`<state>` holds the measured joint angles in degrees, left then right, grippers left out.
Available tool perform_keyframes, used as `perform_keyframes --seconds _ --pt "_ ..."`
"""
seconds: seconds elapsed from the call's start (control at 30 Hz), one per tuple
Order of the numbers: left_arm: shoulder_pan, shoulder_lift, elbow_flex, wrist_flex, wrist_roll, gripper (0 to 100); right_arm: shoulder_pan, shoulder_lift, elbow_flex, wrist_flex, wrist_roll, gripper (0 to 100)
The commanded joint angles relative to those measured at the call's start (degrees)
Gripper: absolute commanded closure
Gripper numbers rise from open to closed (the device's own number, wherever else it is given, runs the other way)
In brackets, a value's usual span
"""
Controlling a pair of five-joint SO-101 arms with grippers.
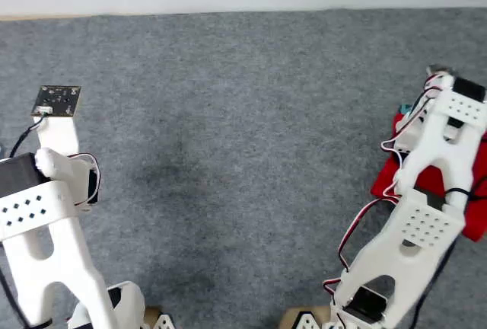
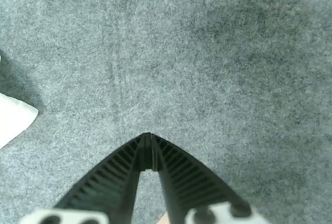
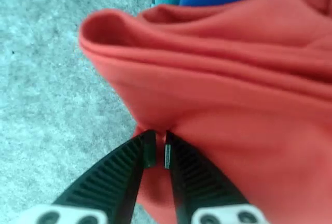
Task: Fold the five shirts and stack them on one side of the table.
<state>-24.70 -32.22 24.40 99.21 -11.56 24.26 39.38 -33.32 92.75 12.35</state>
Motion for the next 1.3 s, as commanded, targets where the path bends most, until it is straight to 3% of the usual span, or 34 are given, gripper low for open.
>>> perform_keyframes --seconds 0.0,0.3,0.6,0.77,0.9,1.1,1.27 --pt "0.3 -1.9 -0.8 1.1 -0.3 100 -0.8 -6.5 -4.0 1.8 -0.3 94.9" --pt "0.3 -1.9 -0.8 1.1 -0.3 100 -3.1 -12.5 -8.1 5.2 -0.2 94.9" --pt "0.3 -1.9 -0.9 0.8 -0.4 100 -2.6 4.2 -8.5 -13.5 0.3 94.9" --pt "0.3 -1.9 -0.9 0.9 -0.4 100 -2.3 4.7 -11.6 -18.2 0.0 94.9" --pt "0.3 -1.9 -0.9 1.1 -0.4 100 -2.4 4.7 -15.7 -16.9 0.3 94.9" --pt "0.3 -1.9 -0.9 1.0 -0.4 100 -2.5 4.0 -23.8 -4.1 0.0 94.9" --pt "0.3 -1.9 -0.9 1.1 -0.4 100 -2.0 8.4 -25.1 -8.3 0.3 94.9"
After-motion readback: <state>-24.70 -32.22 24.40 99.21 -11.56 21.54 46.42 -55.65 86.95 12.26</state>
